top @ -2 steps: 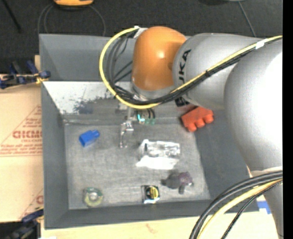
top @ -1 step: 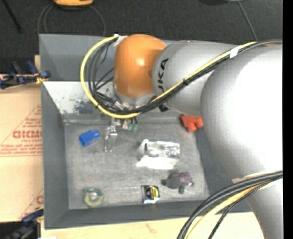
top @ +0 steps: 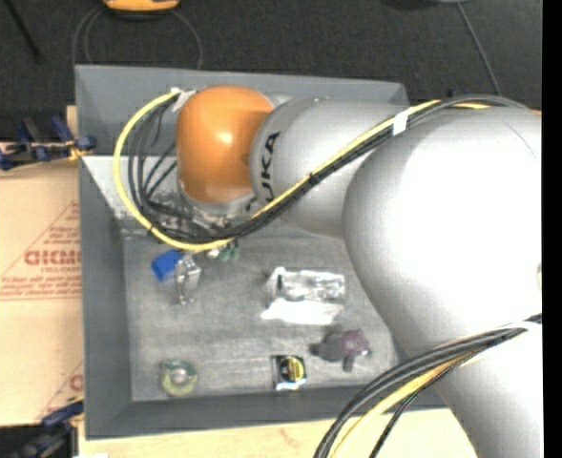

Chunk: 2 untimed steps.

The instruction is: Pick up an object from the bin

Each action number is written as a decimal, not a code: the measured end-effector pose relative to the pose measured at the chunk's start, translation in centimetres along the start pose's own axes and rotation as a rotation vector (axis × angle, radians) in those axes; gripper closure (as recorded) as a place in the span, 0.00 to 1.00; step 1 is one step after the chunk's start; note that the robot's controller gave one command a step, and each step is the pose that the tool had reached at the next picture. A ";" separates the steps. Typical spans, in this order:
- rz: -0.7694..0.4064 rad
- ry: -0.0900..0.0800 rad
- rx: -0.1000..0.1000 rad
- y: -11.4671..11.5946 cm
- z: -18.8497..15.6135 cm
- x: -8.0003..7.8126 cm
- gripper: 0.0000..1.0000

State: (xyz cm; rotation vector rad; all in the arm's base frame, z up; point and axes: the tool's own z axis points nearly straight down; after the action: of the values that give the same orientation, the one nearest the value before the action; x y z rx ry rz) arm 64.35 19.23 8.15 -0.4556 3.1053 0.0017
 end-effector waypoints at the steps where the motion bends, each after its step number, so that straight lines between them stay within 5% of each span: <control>1: -0.233 -0.009 0.003 -2.0 -11.2 1.1 0.00; 2: -0.360 0.002 0.001 0.8 -10.6 5.4 0.00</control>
Offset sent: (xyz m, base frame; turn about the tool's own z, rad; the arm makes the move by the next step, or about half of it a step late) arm -0.0087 -0.0208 0.1069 -0.2360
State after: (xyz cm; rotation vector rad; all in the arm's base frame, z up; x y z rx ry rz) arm 58.96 18.44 18.76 -1.0050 2.9748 -0.0007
